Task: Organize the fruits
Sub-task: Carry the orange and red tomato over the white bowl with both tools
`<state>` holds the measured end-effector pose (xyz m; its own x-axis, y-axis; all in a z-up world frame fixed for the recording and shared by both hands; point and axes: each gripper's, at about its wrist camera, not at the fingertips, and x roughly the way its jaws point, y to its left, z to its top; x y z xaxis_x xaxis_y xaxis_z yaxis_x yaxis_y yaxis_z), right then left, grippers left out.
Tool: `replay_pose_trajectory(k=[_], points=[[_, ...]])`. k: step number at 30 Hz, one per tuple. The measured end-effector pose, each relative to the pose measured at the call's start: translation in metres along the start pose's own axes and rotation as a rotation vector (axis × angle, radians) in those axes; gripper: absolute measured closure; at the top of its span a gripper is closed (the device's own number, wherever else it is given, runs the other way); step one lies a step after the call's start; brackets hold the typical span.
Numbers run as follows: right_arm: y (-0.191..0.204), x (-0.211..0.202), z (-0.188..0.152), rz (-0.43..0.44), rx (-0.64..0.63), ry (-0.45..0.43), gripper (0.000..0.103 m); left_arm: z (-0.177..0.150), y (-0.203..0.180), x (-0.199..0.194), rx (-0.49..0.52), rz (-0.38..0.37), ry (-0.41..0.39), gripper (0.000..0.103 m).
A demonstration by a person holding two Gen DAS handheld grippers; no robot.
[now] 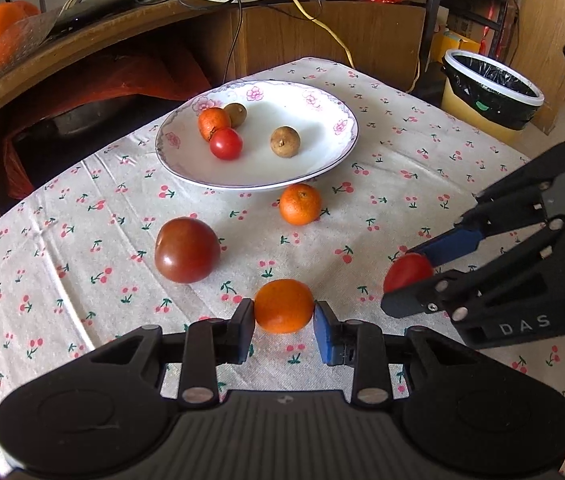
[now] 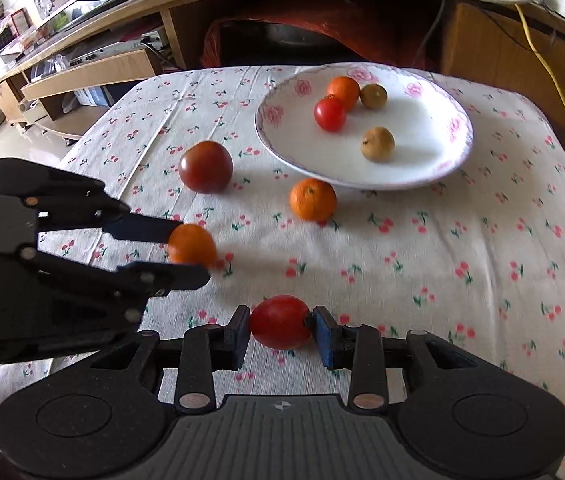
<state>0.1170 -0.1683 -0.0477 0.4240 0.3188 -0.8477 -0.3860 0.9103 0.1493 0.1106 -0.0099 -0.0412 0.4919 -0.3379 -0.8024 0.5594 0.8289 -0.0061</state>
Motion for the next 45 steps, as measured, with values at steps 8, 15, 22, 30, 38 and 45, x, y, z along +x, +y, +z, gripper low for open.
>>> replay_pose_trajectory(k=[8,15,22,30,38,45], points=[[0.000,-0.001,-0.003,-0.005,0.014,-0.017,0.073,0.005,-0.002,0.010,-0.003,0.017,0.005,0.063],[-0.002,-0.003,-0.005,0.003,0.010,-0.021,0.073,0.010,-0.003,0.015,-0.011,0.025,0.007,0.063],[0.000,-0.005,-0.005,-0.010,0.003,-0.017,0.073,0.009,-0.004,0.015,-0.002,0.032,0.006,0.063],[-0.004,-0.006,-0.002,-0.042,0.005,-0.015,0.074,0.014,-0.011,0.014,0.021,0.043,0.012,0.063],[-0.009,-0.006,0.010,-0.076,0.008,-0.030,0.074,0.025,-0.015,0.018,0.036,0.041,0.023,0.063],[-0.012,-0.001,0.009,-0.106,-0.017,-0.010,0.074,0.024,-0.018,0.022,0.041,0.033,0.037,0.063]])
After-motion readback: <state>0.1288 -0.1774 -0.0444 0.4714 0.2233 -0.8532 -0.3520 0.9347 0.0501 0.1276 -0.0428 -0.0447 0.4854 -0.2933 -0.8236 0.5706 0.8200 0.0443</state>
